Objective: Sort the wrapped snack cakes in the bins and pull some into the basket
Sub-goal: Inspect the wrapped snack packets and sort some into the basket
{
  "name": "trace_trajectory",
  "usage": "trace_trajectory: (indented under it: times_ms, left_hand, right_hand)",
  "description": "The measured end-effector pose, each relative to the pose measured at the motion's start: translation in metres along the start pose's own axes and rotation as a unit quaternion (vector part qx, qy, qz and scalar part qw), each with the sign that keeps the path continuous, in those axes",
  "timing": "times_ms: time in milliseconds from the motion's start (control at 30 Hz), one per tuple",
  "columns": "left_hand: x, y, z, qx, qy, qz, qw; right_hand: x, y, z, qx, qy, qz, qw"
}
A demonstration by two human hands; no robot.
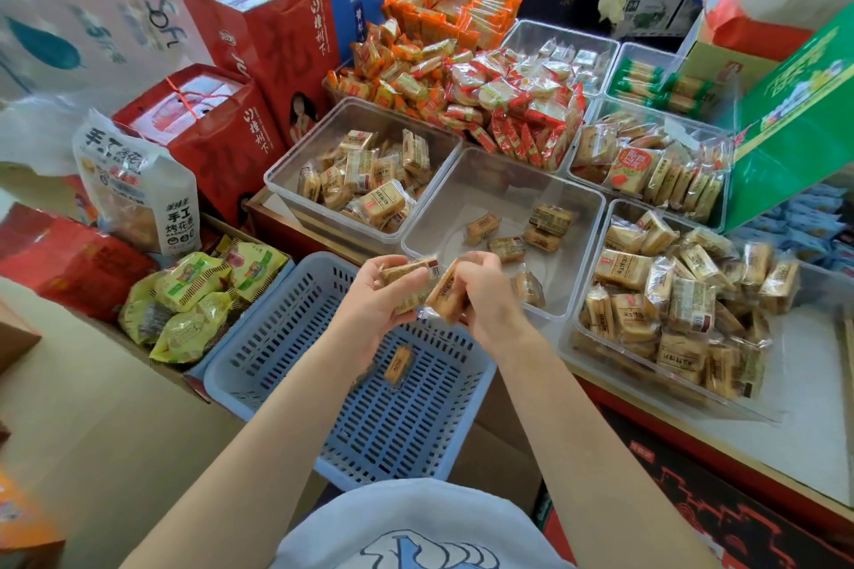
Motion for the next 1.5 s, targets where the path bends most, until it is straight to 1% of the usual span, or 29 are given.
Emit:
trace_trajectory:
  times_ms: [133,233,333,367,433,533,600,667,733,800,867,900,933,1000,1033,1067,1133,1233,1267,1333,1367,1433,1467,1500]
  left_hand:
    - [-0.006,0.017,-0.013,0.002,0.045,0.015,0.999]
    - [-0.01,0.036,-0.026,-0.003,0.049,0.014,0.999]
    - [-0.02,0.056,-0.037,-0.029,0.077,0.017,0.996]
    - [-0.025,0.064,-0.04,-0.037,0.071,0.02,0.997]
    - [-0.032,0.079,-0.048,-0.05,0.014,0.02,0.998]
    - [-0.043,0.103,-0.062,-0.061,-0.098,0.021,0.993]
    - [-0.052,0.12,-0.072,-0.068,-0.107,0.029,0.991]
    - [-0.063,0.136,-0.084,-0.089,-0.042,0.036,0.995]
    - [-0.071,0.152,-0.099,-0.11,0.076,0.041,0.99]
    - [-0.076,0.168,-0.112,-0.118,0.191,0.039,0.974]
    - [-0.083,0.185,-0.123,-0.126,0.27,0.051,0.953]
    - [-0.086,0.194,-0.131,-0.141,0.312,0.065,0.937]
    - [-0.09,0.201,-0.138,-0.162,0.361,0.084,0.914]
    - [-0.092,0.214,-0.148,-0.187,0.467,0.102,0.858]
    - [-0.088,0.22,-0.152,-0.183,0.499,0.095,0.842]
    - [-0.084,0.225,-0.153,-0.173,0.512,0.089,0.837]
    - [-0.078,0.232,-0.154,-0.159,0.52,0.103,0.833]
    - [-0.078,0.233,-0.145,-0.141,0.553,0.177,0.802]
    - [-0.075,0.234,-0.139,-0.12,0.565,0.19,0.794]
    - [-0.065,0.239,-0.128,-0.078,0.576,0.188,0.792]
    - [-0.062,0.241,-0.125,-0.067,0.573,0.183,0.796]
    - [-0.057,0.246,-0.126,-0.064,0.572,0.169,0.8]
    - [-0.054,0.249,-0.129,-0.064,0.586,0.155,0.793]
    - [-0.052,0.251,-0.131,-0.064,0.605,0.135,0.782]
  right_hand:
    - [-0.002,0.023,0.001,0.019,-0.051,0.013,0.998]
    - [0.002,0.04,0.0,0.005,-0.078,-0.023,0.997]
    - [0.008,0.065,0.003,-0.014,-0.083,-0.04,0.996]
    - [0.013,0.074,0.006,-0.016,-0.088,-0.046,0.995]
    - [0.022,0.094,0.015,-0.011,-0.092,-0.048,0.995]
    - [0.028,0.125,0.035,0.03,-0.047,-0.008,0.998]
    - [0.032,0.147,0.045,0.045,-0.05,0.013,0.998]
    - [0.04,0.17,0.053,0.057,-0.07,0.015,0.996]
    - [0.047,0.194,0.06,0.057,-0.089,0.016,0.994]
    - [0.051,0.217,0.066,0.055,-0.136,0.002,0.989]
    - [0.054,0.24,0.073,0.059,-0.184,-0.023,0.981]
    - [0.057,0.251,0.078,0.061,-0.213,-0.04,0.974]
    - [0.059,0.261,0.082,0.058,-0.252,-0.058,0.964]
    - [0.062,0.282,0.088,0.041,-0.364,-0.09,0.926]
    - [0.06,0.29,0.089,0.03,-0.409,-0.098,0.907]
    - [0.059,0.296,0.089,0.022,-0.429,-0.106,0.897]
    - [0.056,0.302,0.089,0.013,-0.424,-0.14,0.895]
    - [0.057,0.297,0.091,0.015,-0.446,-0.217,0.868]
    - [0.054,0.295,0.092,0.024,-0.441,-0.222,0.869]
    - [0.042,0.292,0.089,0.043,-0.418,-0.191,0.887]
    - [0.038,0.292,0.086,0.041,-0.422,-0.178,0.888]
    - [0.038,0.294,0.076,0.02,-0.467,-0.176,0.866]
    - [0.04,0.297,0.071,0.01,-0.483,-0.171,0.858]
    - [0.041,0.3,0.068,0.005,-0.487,-0.161,0.858]
Point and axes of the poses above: each hand's wrist, its own y-axis towards the middle knuckle, its own z-axis out of the palm, x = y × z, the point moved 8 cm from there along y, towards the middle knuckle, and after that the axes turned 6 degrees about x, right-handed, at the moved point
